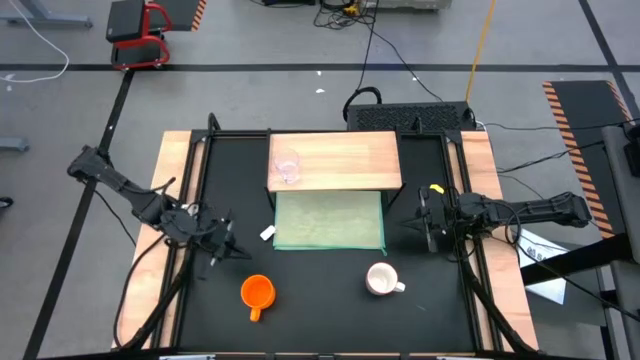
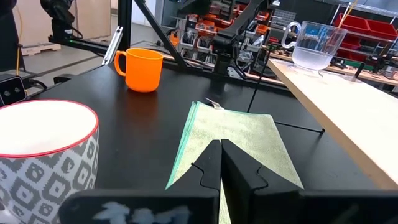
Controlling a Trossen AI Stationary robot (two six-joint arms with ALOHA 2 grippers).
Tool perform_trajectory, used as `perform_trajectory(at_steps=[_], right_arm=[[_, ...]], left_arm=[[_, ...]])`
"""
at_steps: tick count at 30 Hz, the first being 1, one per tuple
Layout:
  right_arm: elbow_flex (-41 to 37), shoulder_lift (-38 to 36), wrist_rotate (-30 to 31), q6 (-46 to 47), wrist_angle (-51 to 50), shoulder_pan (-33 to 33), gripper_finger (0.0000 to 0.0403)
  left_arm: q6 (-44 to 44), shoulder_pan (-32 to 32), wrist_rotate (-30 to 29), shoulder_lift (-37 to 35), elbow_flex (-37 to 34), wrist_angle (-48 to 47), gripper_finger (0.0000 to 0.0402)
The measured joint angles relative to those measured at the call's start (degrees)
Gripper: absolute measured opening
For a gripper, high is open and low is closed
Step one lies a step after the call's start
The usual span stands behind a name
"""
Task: Stack small to large cups/mugs on shelf
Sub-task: Put the orange mug on the shelf
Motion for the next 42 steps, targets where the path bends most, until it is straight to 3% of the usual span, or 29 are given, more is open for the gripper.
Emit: perform_trajectory(at_steps=[16,28,42], right_arm=[[0.0,0.0,0.0,0.0,0.2,0.0,0.0000],[0.0,0.0,0.0,1.0,0.2,0.0,0.0000],[0.0,0.0,0.0,0.6,0.1,0.0,0.0000]], left_arm=[[-3.0,-5.1,-0.7,8.6,0.3,9.1,0.0000],[-5.0,-5.1,-1.2,16.7,14.7,-10.3,0.0000],[-10.5,-4.6,1.0,28.4,25.8,-23.4,0.0000]])
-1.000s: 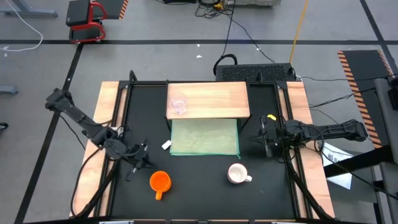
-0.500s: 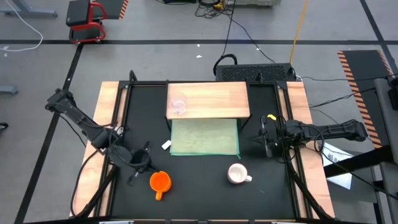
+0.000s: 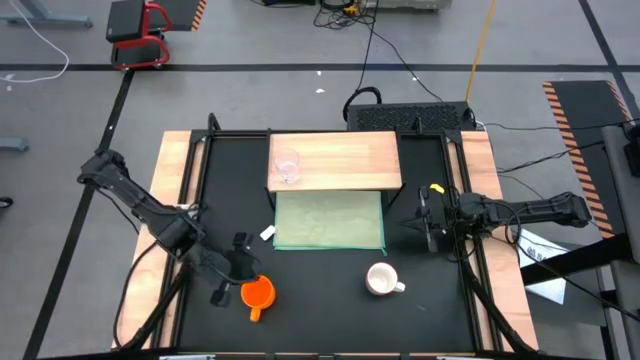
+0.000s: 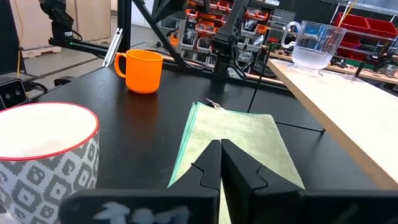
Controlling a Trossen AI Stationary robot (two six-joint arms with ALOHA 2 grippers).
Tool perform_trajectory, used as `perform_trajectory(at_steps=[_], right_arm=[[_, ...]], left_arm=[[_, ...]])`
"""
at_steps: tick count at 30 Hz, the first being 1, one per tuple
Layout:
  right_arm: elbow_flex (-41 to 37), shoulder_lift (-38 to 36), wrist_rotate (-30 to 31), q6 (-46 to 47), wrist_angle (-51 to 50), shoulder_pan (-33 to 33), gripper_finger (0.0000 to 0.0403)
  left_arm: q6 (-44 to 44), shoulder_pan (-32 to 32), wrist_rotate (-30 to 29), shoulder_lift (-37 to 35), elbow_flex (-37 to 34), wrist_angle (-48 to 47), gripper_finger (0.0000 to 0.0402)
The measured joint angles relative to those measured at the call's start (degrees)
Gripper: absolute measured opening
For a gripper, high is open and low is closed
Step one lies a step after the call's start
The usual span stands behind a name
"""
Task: Stack small to large cups/mugs on shelf
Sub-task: Put the orange mug on the shelf
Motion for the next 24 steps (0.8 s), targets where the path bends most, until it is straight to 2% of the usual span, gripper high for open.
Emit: perform_trajectory(at_steps=[6,12,24], right_arm=[[0.0,0.0,0.0,0.0,0.0,0.0,0.0000],[0.0,0.0,0.0,0.0,0.0,0.0,0.0000],[0.0,0.0,0.0,0.0,0.0,0.0,0.0000]], left_arm=[[0.0,1.3,1.5,5.7,7.9,-10.2,0.0000],[0.7,3.2,5.1,8.2,13.3,-14.3,0.0000],[-1.9,7.3,13.9,12.4,15.1,-20.5,0.0000]])
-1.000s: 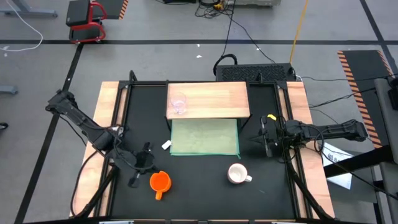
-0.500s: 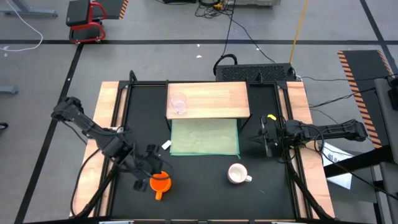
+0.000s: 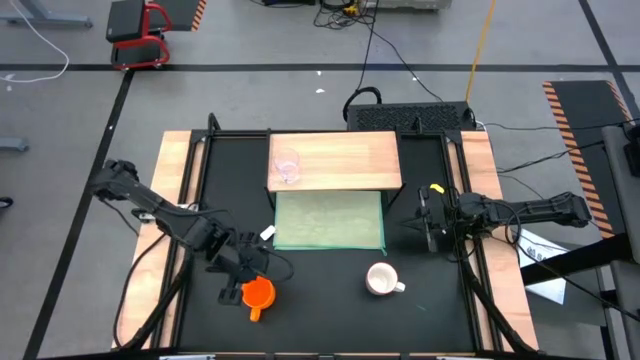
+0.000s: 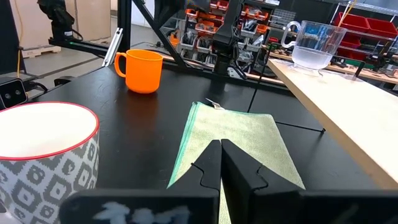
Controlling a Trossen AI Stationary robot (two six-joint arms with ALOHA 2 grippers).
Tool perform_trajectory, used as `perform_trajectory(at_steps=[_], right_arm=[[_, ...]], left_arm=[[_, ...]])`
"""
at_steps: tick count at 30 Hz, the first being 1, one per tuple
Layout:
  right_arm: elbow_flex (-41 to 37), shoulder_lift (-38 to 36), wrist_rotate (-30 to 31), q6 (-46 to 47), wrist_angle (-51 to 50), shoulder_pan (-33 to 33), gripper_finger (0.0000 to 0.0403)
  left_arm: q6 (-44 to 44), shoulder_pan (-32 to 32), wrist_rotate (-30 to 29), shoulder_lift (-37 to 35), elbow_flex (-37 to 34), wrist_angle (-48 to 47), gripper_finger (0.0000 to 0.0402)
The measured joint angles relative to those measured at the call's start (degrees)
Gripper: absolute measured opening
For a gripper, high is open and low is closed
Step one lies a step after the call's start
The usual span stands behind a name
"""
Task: Stack small to large cups/mugs on shelf
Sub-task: Put the orange mug on the shelf
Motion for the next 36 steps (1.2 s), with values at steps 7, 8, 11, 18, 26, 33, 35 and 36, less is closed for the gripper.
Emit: perform_trajectory(at_steps=[7,8,11,18,26,33,35,36], right_arm=[[0.0,0.0,0.0,0.0,0.0,0.0,0.0000],[0.0,0.0,0.0,0.0,0.0,0.0,0.0000],[0.0,0.0,0.0,0.0,0.0,0.0,0.0000],[0.0,0.0,0.0,0.0,0.0,0.0,0.0000],[0.0,0.0,0.0,0.0,0.0,0.0,0.0000],[0.0,0.0,0.0,0.0,0.0,0.0,0.0000],[0.0,0.0,0.0,0.0,0.0,0.0,0.0000],[0.0,0.0,0.0,0.0,-0.1,0.0,0.0000]], left_arm=[[-0.6,1.4,6.0,2.6,0.0,-0.3,0.0000],[-0.6,1.5,6.4,2.9,0.0,-0.5,0.0000],[-0.5,1.7,6.7,3.4,0.0,-1.0,0.0000],[-0.3,1.7,5.0,3.6,0.0,-1.9,0.0000],[1.1,1.7,3.5,3.6,0.0,-1.9,0.0010],[0.8,1.7,2.5,3.6,0.0,1.3,0.0046],[1.3,1.7,2.4,3.6,0.0,2.5,0.0058],[1.5,1.7,2.4,3.6,0.0,3.1,0.0064]])
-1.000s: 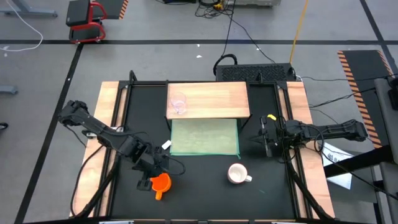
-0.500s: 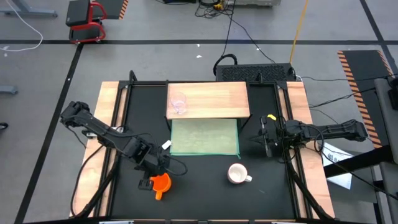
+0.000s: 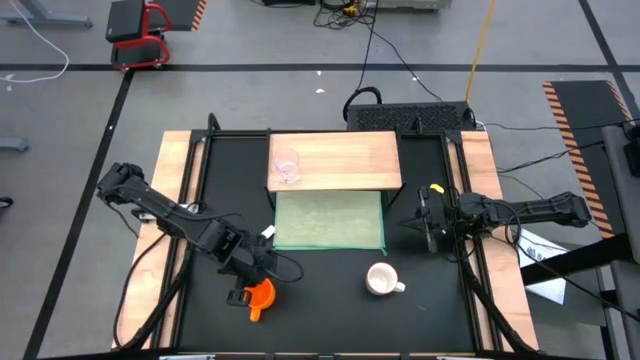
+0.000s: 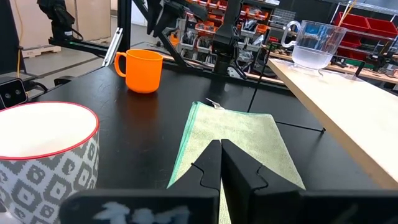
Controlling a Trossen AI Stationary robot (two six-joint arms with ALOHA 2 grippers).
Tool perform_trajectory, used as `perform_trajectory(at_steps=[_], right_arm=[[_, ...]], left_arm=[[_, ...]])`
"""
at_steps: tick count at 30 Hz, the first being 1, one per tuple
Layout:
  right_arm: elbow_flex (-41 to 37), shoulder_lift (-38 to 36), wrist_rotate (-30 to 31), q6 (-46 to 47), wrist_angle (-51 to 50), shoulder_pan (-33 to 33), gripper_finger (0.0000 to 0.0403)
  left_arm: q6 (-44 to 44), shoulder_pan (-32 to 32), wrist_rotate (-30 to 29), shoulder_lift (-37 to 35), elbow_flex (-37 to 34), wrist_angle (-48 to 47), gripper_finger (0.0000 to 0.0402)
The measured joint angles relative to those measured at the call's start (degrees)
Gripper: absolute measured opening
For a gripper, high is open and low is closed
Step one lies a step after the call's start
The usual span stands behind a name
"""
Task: Stack small to large cups/mugs on shelf
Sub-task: Put the orange mug on the shelf
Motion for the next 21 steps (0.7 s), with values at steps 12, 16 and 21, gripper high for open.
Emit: perform_trajectory(at_steps=[12,16,21], right_arm=[[0.0,0.0,0.0,0.2,-0.1,0.0,0.0000],[0.0,0.0,0.0,0.2,-0.1,0.0,0.0000],[0.0,0.0,0.0,0.2,-0.1,0.0,0.0000]], left_arm=[[1.2,0.0,-2.9,0.0,-0.6,2.7,0.0140],[1.2,0.0,-2.2,0.0,-2.9,5.2,0.0161],[1.2,0.0,-2.0,0.0,-5.5,5.2,0.0170]])
